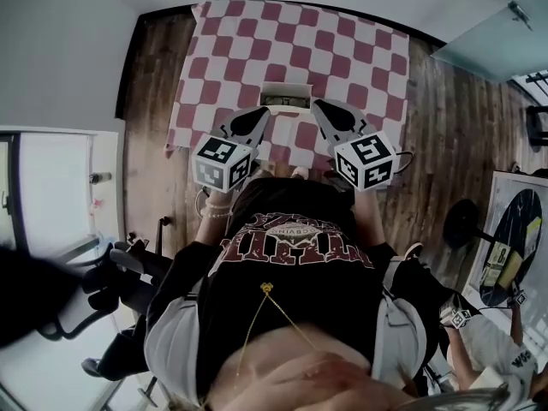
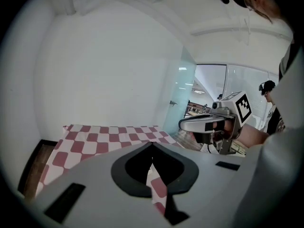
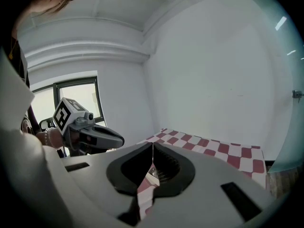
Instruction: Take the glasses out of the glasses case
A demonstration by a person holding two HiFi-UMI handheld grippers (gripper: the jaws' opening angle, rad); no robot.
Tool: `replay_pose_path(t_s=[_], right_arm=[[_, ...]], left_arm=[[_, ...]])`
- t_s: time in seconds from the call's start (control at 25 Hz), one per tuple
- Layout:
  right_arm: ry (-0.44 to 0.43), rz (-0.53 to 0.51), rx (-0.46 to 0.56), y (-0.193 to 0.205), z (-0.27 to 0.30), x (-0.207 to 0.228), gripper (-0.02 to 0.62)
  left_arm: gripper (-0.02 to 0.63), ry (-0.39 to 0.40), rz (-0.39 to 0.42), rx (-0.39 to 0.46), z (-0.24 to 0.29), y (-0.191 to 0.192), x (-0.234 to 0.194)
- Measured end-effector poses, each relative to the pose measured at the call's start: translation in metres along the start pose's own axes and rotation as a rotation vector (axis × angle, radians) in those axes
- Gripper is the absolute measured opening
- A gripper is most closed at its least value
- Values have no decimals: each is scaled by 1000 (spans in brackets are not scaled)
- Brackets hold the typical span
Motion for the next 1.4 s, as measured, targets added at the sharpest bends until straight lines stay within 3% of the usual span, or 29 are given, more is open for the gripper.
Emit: replay_pose_path(t_s=[0.24,0.56,0.88,1.4], right_arm=[[7,4,-14,0,6,6,20],[66,82,-6,-2,27,10,20],[153,128,-28,-7,59,1,20],[168,129,-98,-3,86,-5,20]], left_arm=[[-2,13,15,-48,7,1,-12],[-2,123,-9,-74,21,-14,-45],[-2,236,27,-110,30,-28,-83],[-2,261,-8,-151,27,-21,-116]])
Point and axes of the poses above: the fingertips, and each gripper's own axes: z forward along the fingers, x to its right, y out of its underside, the point moved 10 cm from there along -z, backward along the fingers, and after that the axes turned 4 degrees about -x, right-handed, at the moved point
